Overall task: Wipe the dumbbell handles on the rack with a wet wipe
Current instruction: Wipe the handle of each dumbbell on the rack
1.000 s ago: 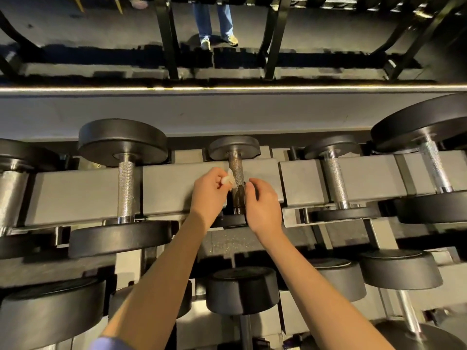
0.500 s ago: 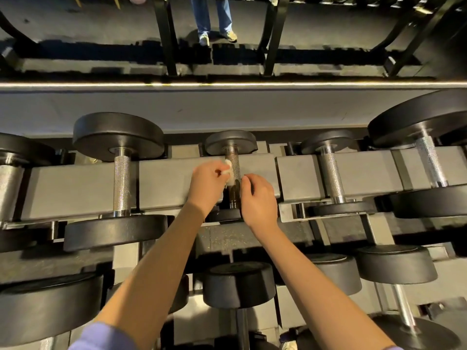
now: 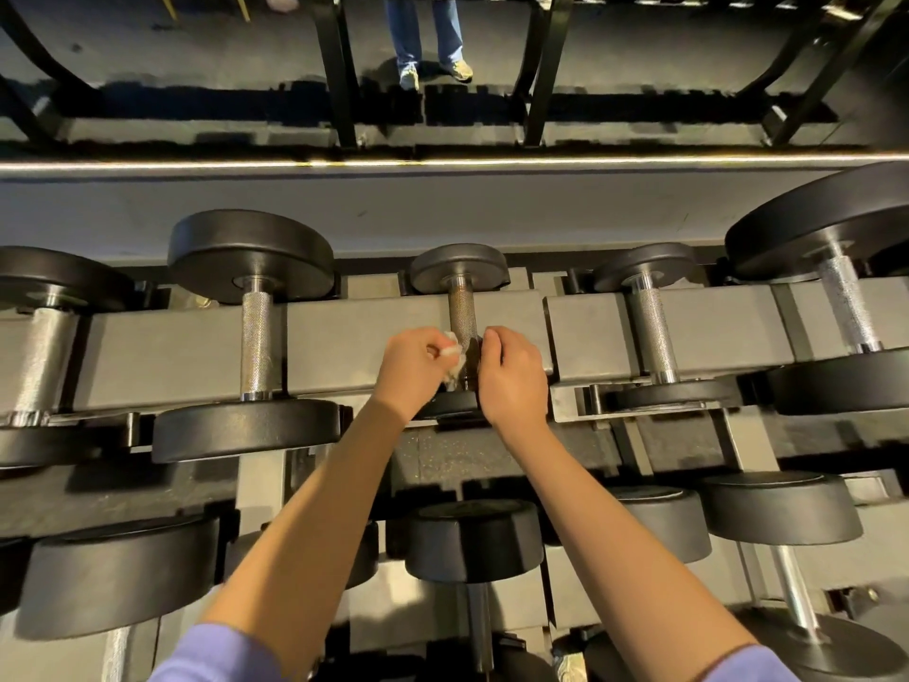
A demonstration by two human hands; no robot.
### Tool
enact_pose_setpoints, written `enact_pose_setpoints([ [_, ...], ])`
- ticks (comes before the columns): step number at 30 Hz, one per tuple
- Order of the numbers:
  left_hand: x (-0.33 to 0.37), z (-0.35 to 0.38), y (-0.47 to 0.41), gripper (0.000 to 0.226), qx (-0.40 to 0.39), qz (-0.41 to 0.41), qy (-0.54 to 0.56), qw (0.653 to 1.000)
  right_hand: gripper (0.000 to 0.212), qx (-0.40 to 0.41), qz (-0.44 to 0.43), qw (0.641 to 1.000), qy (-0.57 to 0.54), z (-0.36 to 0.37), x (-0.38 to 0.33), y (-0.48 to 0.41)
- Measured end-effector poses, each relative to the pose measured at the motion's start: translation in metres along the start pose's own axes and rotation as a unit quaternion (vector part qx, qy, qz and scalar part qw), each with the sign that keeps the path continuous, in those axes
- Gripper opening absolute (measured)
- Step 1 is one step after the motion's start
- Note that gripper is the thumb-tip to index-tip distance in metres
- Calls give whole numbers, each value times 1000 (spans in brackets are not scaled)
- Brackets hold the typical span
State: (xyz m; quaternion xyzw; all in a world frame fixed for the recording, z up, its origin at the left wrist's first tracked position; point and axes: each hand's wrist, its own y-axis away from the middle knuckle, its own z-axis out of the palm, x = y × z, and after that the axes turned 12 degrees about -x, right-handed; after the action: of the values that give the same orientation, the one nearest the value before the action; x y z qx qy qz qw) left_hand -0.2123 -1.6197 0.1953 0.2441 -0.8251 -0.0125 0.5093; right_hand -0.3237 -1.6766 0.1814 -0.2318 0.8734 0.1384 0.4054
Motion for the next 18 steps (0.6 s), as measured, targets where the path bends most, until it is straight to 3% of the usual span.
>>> enact_pose_setpoints([
  [4,2,-7,13,6,-74,-36,-27,996,41,-5,18,1000,19,-4,-5,1],
  [7,16,-11,22,9,-80,-45,-49,995,35,-7,41,999,-19,-6,-14,8],
  [10,23,-7,41,8,-22,-23,-39,999,34,-46,40,998,5,-12,-11,21],
  [14,11,4,83,12,111,110,-95,983,44,-65,-12,996,56,-12,8,58],
  [18,-16,32,125,20,126,128,-161,970,51,-71,-21,995,62,-10,32,90],
])
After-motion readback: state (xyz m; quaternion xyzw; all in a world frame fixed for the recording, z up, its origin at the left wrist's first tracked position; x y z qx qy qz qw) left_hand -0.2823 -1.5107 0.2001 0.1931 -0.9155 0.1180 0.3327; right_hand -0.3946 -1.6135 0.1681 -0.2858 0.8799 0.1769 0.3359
